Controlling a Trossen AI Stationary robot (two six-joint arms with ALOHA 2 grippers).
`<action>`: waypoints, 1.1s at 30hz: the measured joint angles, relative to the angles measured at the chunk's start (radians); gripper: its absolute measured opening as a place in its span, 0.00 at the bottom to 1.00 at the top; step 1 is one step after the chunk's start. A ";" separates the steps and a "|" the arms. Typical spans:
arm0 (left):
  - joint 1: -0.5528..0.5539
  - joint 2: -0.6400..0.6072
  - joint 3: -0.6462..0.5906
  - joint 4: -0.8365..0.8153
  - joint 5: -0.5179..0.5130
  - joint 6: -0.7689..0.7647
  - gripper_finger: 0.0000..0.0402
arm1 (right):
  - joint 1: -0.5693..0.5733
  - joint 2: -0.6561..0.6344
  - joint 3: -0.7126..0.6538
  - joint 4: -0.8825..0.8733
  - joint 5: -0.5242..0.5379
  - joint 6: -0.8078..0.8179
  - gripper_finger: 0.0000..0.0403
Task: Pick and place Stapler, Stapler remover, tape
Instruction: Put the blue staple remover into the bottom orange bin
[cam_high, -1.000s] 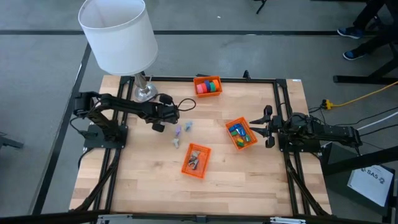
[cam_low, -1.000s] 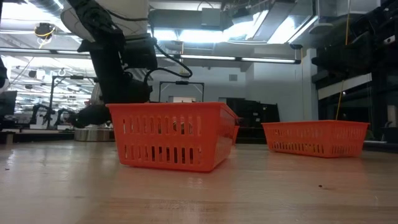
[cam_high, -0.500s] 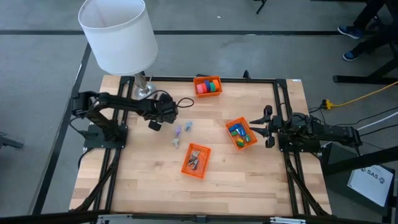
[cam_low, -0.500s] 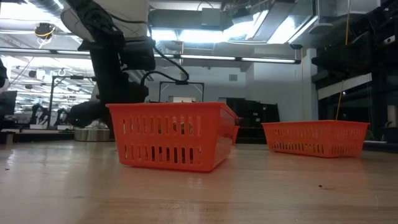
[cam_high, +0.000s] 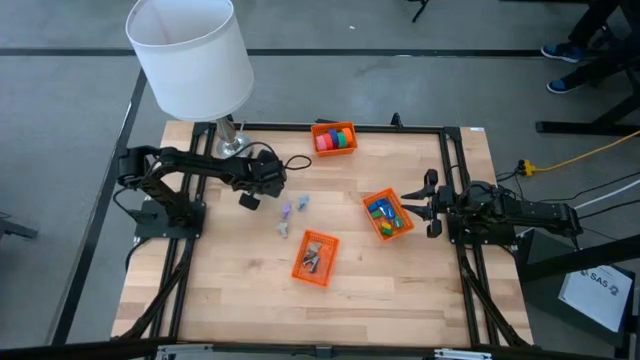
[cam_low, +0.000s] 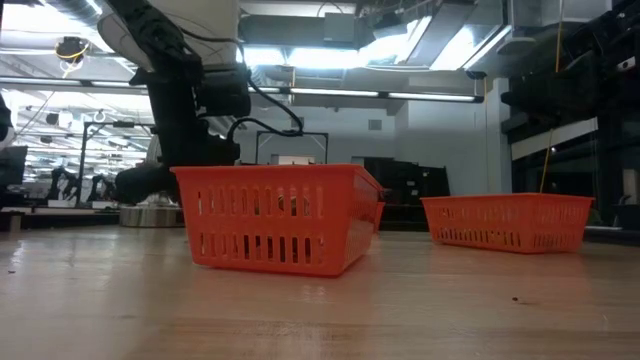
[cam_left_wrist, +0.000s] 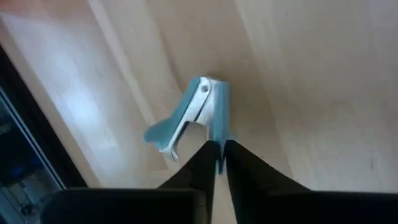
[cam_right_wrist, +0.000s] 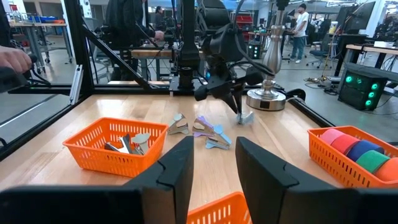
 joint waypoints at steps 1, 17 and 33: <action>0.006 0.002 0.001 0.002 0.000 -0.007 0.06 | 0.000 0.000 0.000 0.000 0.000 0.000 0.31; -0.043 -0.010 -0.003 0.097 0.003 -0.242 0.01 | 0.000 0.000 0.000 0.001 0.000 0.006 0.31; -0.151 -0.223 -0.002 0.178 -0.086 -0.360 0.01 | 0.000 0.000 0.000 0.049 0.000 0.107 0.31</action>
